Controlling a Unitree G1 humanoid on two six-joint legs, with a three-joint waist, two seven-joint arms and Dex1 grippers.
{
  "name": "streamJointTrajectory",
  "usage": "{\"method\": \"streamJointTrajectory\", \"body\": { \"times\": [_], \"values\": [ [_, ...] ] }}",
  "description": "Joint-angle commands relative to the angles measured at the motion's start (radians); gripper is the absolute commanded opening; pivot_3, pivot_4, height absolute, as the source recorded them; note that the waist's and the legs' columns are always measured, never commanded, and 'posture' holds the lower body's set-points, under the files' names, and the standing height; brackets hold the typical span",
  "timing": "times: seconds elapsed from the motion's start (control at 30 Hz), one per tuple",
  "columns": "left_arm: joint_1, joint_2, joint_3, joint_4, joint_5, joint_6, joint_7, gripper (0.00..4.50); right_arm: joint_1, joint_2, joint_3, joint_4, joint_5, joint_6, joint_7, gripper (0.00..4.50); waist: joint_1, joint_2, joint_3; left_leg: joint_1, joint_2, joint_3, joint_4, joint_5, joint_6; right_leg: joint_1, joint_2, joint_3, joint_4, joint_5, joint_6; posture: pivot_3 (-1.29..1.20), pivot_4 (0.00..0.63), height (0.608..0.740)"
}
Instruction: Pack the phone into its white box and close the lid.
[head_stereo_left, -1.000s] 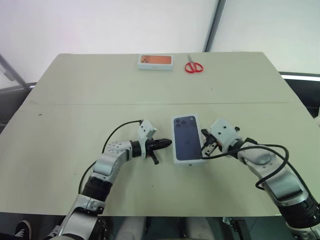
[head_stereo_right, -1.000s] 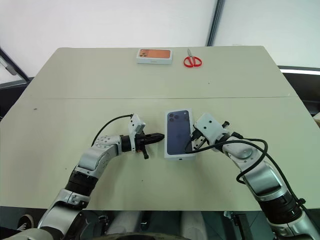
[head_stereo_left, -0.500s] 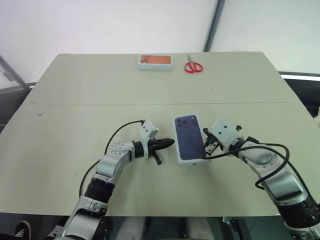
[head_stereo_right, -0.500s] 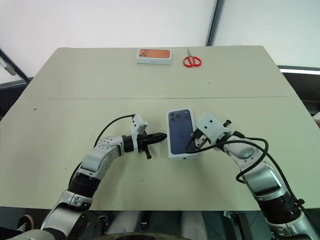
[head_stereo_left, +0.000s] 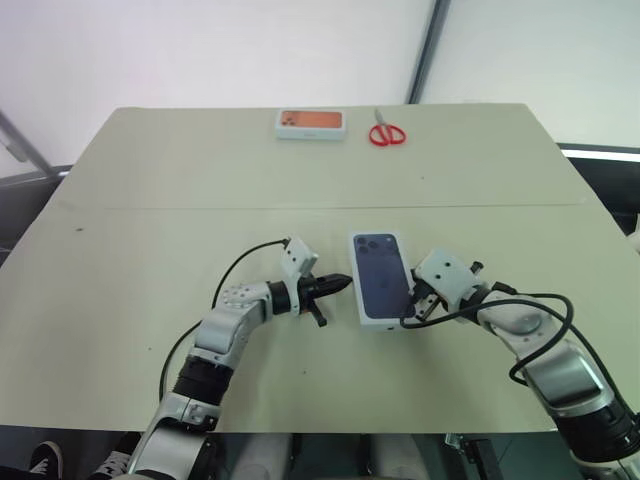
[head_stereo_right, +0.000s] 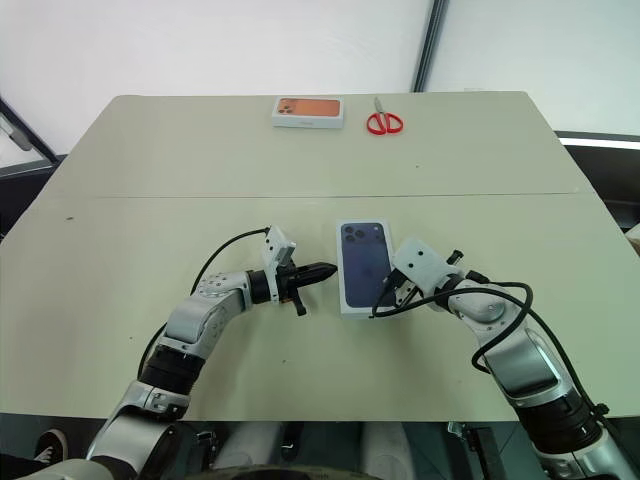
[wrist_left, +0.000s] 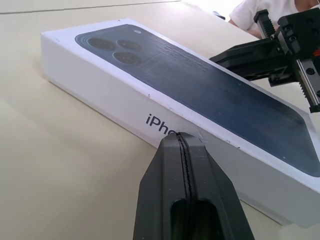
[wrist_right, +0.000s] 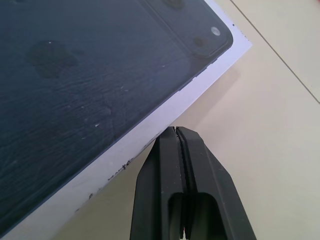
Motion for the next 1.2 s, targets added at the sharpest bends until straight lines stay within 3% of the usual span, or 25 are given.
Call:
{"method": "streamJointTrajectory", "body": {
  "times": [0.03,0.17,0.27,0.53,0.77,0.93,1.03,1.1,1.2],
  "values": [
    [-0.014,-0.005,0.007,-0.024,-0.019,-0.001,0.006,0.0,-0.015,0.025,-0.011,-0.022,0.008,-0.012,0.01,0.04,0.0,0.0,0.0,0.0,0.0,0.0,0.0,0.0,0.0,0.0,0.0,0.0,0.0,0.0,0.0,0.0,0.15,0.74],
    [-0.045,0.007,0.058,-0.026,-0.042,-0.004,0.019,0.0,-0.05,0.073,-0.147,-0.01,0.076,0.011,-0.016,0.04,-0.002,0.0,0.0,0.0,0.0,0.0,0.0,0.0,0.0,0.0,0.0,0.0,0.0,0.0,0.0,0.0,0.15,0.74],
    [-0.093,-0.008,0.095,-0.018,-0.07,0.003,0.043,0.0,-0.079,0.09,-0.179,-0.02,0.112,0.002,0.005,0.04,-0.001,0.0,0.0,0.0,0.0,0.0,0.0,0.0,0.0,0.0,0.0,0.0,0.001,0.0,0.0,0.0,0.15,0.74],
    [-0.171,-0.095,0.04,0.031,-0.049,-0.035,0.052,0.0,-0.104,0.129,-0.094,-0.049,0.138,0.005,0.046,0.04,-0.001,0.0,0.0,0.0,0.0,0.0,0.0,0.0,0.0,0.0,0.0,0.0,0.001,0.0,0.0,0.0,0.15,0.74],
    [-0.065,-0.002,-0.146,0.09,0.114,-0.132,-0.011,0.0,0.022,0.027,0.02,-0.059,0.062,0.009,0.1,0.04,-0.007,-0.001,-0.002,0.001,0.0,0.001,0.0,0.0,0.0,0.0,0.0,0.001,0.001,0.0,0.0,0.0,0.15,0.74],
    [-0.051,0.017,-0.119,0.079,0.07,-0.107,-0.034,0.0,0.002,0.05,-0.008,-0.048,0.057,0.018,0.067,0.04,0.001,-0.002,-0.004,0.016,0.001,-0.001,-0.003,-0.002,0.001,0.018,0.001,-0.001,-0.006,-0.001,0.0,0.0,0.15,0.74],
    [-0.064,0.012,-0.093,0.08,0.042,-0.083,-0.037,0.0,-0.019,0.073,-0.016,-0.04,0.063,0.033,0.056,0.04,0.001,-0.002,-0.004,0.017,0.001,-0.002,-0.003,-0.002,0.001,0.019,0.0,-0.002,-0.008,-0.001,0.0,0.0,0.15,0.74],
    [-0.073,0.007,-0.077,0.084,0.043,-0.085,-0.018,0.57,-0.032,0.106,-0.045,-0.043,0.105,0.076,0.057,0.0,0.001,-0.002,-0.004,0.016,0.001,-0.002,-0.003,-0.002,0.001,0.019,0.0,-0.002,-0.008,-0.001,0.0,0.0,0.15,0.74],
    [-0.098,0.032,-0.005,0.039,-0.015,-0.06,-0.03,1.83,-0.052,0.121,-0.113,-0.075,0.205,0.086,0.115,0.93,0.0,-0.002,-0.003,0.016,0.001,-0.002,-0.003,-0.002,0.001,0.019,0.0,-0.002,-0.007,0.0,0.0,0.0,0.15,0.74]
  ]
}}
